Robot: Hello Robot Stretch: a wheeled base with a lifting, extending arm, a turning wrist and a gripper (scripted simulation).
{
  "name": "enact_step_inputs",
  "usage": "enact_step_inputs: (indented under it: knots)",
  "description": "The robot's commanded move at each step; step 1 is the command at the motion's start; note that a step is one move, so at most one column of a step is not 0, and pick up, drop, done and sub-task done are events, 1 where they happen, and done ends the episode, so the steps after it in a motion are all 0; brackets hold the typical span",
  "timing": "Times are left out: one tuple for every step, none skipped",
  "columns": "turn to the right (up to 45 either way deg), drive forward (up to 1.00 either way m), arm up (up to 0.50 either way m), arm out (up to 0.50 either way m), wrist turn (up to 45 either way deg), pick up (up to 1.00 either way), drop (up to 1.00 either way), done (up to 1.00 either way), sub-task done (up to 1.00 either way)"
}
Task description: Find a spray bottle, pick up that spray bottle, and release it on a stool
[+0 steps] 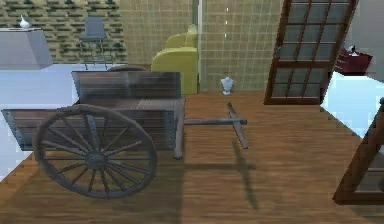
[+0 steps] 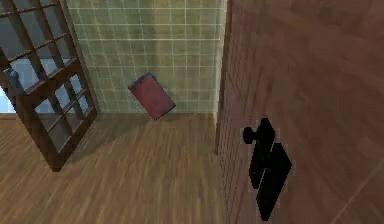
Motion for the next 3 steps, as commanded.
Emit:
enact_step_inputs:
  knots:
    - [-3.0,0.0,0.0,0.0,0.0,0.0,0.0,0.0,0.0]
    - [0.0,0.4,0.0,0.0,0.0,0.0,0.0,0.0,0.0]
    - [-45.0,0.0,0.0,0.0,0.0,0.0,0.0,0.0,0.0]
